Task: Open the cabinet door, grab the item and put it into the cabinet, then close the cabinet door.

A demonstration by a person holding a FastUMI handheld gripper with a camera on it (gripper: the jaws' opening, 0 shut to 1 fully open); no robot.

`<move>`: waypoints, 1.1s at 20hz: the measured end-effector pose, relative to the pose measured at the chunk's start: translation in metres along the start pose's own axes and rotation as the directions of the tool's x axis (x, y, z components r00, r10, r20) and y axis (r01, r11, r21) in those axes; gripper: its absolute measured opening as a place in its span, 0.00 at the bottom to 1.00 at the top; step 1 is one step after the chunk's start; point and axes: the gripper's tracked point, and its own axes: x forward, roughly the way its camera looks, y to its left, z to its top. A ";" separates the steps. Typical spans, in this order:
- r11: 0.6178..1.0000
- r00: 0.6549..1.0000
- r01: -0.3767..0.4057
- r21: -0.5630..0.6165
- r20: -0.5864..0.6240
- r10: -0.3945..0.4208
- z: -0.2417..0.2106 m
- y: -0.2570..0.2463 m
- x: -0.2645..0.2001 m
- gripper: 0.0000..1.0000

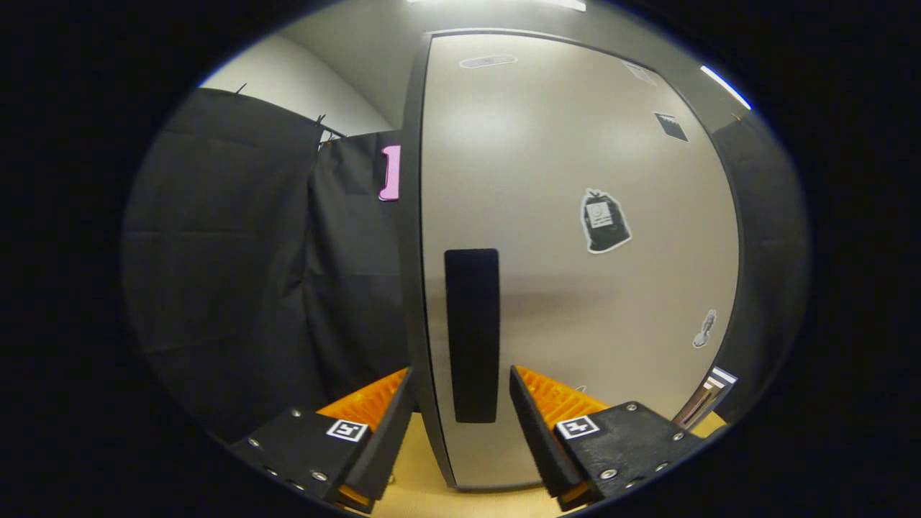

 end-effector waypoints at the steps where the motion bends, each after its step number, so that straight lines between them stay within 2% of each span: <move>1: 1.000 1.000 0.020 -0.022 0.004 -0.020 0.003 -0.007 -0.002 0.68; 4: 1.000 1.000 0.012 -0.006 -0.001 -0.012 0.001 -0.006 0.004 0.34; 9: 0.999 0.999 -0.023 -0.032 -0.025 0.022 -0.002 -0.005 0.002 0.28; 16: 0.994 0.996 -0.085 -0.070 -0.042 0.083 -0.002 -0.006 -0.015 0.28; 22: 0.971 0.975 -0.223 -0.090 -0.042 0.220 -0.001 -0.008 -0.035 0.28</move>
